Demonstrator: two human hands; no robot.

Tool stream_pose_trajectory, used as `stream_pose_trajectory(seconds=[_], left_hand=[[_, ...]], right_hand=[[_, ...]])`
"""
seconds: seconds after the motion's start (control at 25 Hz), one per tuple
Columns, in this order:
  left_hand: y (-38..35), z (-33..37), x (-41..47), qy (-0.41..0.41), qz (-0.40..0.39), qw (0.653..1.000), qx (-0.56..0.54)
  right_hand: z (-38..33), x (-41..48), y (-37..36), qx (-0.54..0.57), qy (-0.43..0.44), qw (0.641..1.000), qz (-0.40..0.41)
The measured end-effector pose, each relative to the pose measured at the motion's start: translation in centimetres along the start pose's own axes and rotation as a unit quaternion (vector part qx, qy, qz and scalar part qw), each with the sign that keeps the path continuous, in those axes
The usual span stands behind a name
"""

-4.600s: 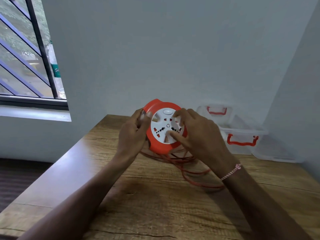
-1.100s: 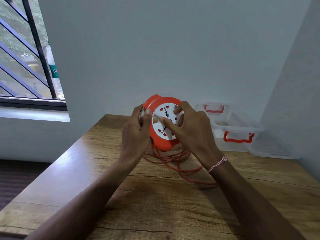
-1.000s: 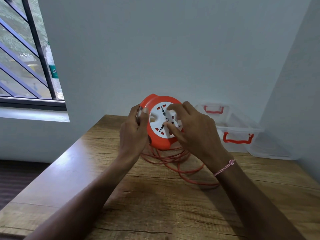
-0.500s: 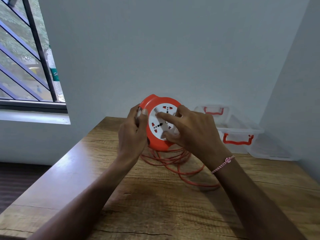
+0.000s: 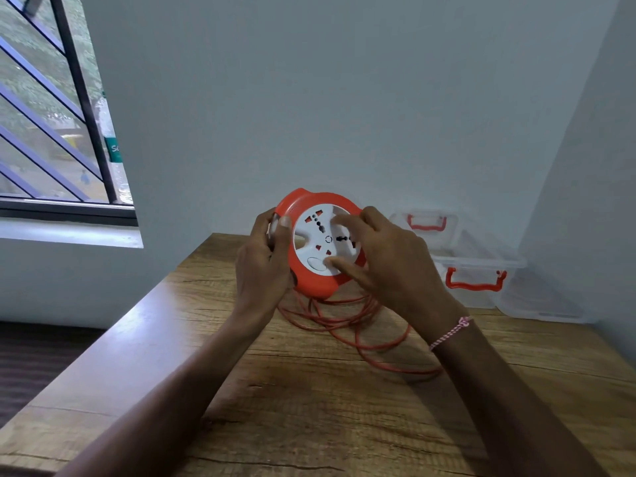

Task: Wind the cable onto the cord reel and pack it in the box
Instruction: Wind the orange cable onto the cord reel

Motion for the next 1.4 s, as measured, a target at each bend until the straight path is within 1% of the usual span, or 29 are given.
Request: stream_pose_trajectory(seconds=[0.08, 0.2, 0.32, 0.4, 0.48, 0.6, 0.68, 0.8, 0.88, 0.96, 1.04, 1.08, 1.16, 1.24, 1.32, 1.4], left_hand=[[0.2, 0.1, 0.4, 0.02, -0.014, 1.0, -0.007], [-0.3, 0.5, 1.9, 0.018, -0.034, 0.999, 0.01], [-1.1, 0.5, 3.1, 0.032, -0.038, 0.999, -0.017], [-1.5, -0.1, 3.0, 0.035, -0.035, 0.998, -0.036], [-1.8, -0.6, 2.5, 0.022, -0.04, 0.999, -0.029], [-1.9, -0.7, 2.5, 0.005, -0.049, 0.999, -0.016], [-2.0, -0.5, 2.5, -0.005, -0.034, 0.999, -0.014], [-2.3, 0.1, 2.1, -0.015, -0.007, 1.0, 0.007], [-2.4, 0.2, 1.9, -0.019, 0.004, 1.0, 0.021], [-2.4, 0.1, 1.8, -0.025, 0.004, 0.999, 0.033], [-2.2, -0.2, 1.8, -0.022, 0.005, 0.999, 0.029], [-2.1, -0.3, 1.9, -0.016, 0.006, 1.0, 0.025], [-1.8, -0.3, 2.1, -0.001, 0.008, 1.0, 0.015], [-1.7, -0.3, 2.3, 0.01, 0.01, 1.0, 0.01], [-1.5, 0.0, 2.3, 0.006, 0.003, 1.0, 0.017], [-1.5, 0.0, 2.4, -0.003, -0.003, 1.0, 0.022]], right_hand=[[0.3, 0.2, 0.1, -0.06, 0.048, 0.997, -0.027], [0.7, 1.2, 0.4, -0.141, 0.111, 0.982, -0.062], [1.2, 2.7, 1.4, -0.188, 0.141, 0.971, -0.052], [1.5, 2.8, 1.0, -0.212, 0.161, 0.962, -0.066], [1.5, 2.3, 0.4, -0.225, 0.165, 0.957, -0.078], [1.4, 1.7, -0.1, -0.174, 0.134, 0.974, -0.061], [1.3, 1.7, -0.5, -0.145, 0.102, 0.984, -0.033], [0.6, 1.8, -1.1, -0.062, 0.001, 0.998, 0.021], [-0.2, 1.7, -1.7, -0.005, -0.079, 0.995, 0.054], [-0.5, 1.6, -2.2, 0.052, -0.137, 0.988, 0.052], [-0.1, 1.6, -2.0, 0.086, -0.147, 0.985, 0.017], [0.2, 1.7, -1.8, 0.067, -0.121, 0.99, -0.005], [0.7, 1.7, -1.2, -0.028, -0.031, 0.998, -0.036], [0.9, 1.7, -0.7, -0.089, 0.034, 0.994, -0.046], [0.7, 1.6, -0.3, -0.116, 0.078, 0.989, -0.051], [0.6, 1.5, -0.3, -0.159, 0.115, 0.977, -0.079]])
Point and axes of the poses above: each hand's wrist, its own x-axis towards the middle knuckle, its own y-axis out of the back of the hand, z = x × y, the point moved 1 cm from there along x, towards the middle knuckle, and after that the axes turned 2 degrees about -y, right-handed, at the moved point
